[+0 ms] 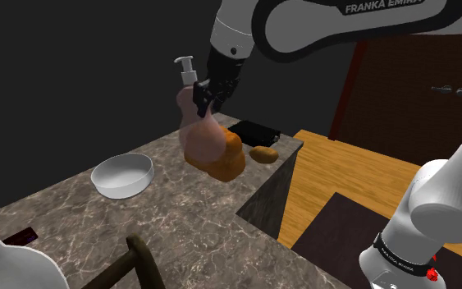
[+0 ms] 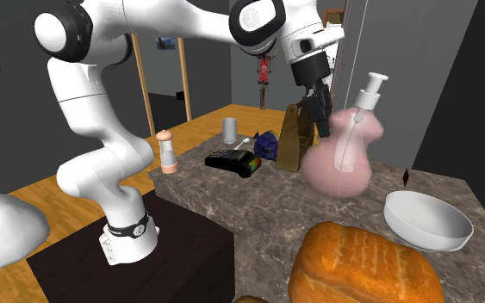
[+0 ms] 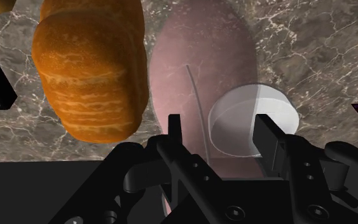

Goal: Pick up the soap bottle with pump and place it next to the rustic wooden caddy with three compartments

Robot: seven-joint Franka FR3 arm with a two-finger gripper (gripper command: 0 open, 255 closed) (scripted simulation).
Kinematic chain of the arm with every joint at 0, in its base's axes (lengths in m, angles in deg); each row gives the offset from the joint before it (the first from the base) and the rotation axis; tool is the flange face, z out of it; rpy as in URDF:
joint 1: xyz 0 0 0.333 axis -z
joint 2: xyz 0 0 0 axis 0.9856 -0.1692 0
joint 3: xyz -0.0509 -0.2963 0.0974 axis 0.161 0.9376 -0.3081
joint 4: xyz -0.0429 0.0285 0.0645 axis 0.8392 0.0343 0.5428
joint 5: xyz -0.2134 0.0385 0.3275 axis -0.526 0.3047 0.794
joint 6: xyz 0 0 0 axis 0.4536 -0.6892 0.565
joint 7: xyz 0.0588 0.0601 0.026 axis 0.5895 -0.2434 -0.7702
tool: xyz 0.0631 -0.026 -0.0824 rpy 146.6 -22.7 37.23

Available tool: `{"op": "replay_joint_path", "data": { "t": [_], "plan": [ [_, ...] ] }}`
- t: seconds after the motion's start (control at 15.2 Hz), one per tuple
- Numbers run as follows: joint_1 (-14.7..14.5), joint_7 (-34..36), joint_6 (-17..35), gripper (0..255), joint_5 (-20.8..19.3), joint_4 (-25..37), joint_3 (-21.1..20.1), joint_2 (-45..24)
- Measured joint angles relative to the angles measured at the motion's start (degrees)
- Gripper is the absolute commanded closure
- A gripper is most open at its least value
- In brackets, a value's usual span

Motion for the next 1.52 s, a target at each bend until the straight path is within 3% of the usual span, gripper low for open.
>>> {"op": "replay_joint_path", "data": {
  "t": [1.52],
  "plan": [
    [0.55, -0.07, -18.87, 255, -2.55, 24.17, -1.07, -5.93]
  ]
}}
